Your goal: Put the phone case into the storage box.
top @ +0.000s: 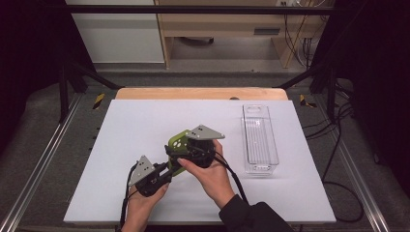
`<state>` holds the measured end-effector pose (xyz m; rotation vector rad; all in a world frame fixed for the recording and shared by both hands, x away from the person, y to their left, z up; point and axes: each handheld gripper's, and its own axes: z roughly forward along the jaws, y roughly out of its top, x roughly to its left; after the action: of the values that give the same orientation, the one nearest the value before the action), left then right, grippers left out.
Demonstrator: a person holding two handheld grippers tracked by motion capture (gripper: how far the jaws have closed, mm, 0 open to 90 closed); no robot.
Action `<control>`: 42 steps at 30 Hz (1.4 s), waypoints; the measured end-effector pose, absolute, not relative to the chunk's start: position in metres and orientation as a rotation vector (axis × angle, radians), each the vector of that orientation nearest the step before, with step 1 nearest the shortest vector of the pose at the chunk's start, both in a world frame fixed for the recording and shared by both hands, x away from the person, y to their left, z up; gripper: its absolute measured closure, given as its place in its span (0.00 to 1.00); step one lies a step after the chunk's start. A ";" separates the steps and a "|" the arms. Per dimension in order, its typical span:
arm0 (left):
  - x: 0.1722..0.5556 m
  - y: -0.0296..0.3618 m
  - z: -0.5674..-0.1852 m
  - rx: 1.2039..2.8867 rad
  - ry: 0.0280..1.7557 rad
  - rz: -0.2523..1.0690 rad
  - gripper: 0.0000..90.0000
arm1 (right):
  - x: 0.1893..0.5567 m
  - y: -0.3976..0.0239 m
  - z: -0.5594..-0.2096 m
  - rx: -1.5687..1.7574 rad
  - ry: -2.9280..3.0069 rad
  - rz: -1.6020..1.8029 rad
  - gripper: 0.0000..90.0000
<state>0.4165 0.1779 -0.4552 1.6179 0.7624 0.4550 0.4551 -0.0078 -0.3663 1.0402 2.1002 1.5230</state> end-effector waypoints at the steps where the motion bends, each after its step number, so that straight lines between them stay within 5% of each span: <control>1: 0.416 0.178 -0.456 1.616 0.767 0.450 0.85 | 0.455 -0.007 -0.367 1.051 2.094 1.517 0.17; 32: 0.418 0.179 -0.460 1.606 0.786 0.448 0.84 | 0.458 -0.003 -0.370 1.053 2.097 1.508 0.17; 36: 0.420 0.179 -0.459 1.616 0.799 0.499 0.55 | 0.464 -0.009 -0.365 1.068 2.083 1.496 0.17; 42: 0.422 0.193 -0.456 1.603 0.852 0.562 0.34 | 0.488 -0.032 -0.355 1.129 2.042 1.445 0.17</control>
<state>0.4223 0.1928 -0.4562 1.6035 0.8523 0.5622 0.4882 -0.0317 -0.3545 1.1295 2.0418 1.4450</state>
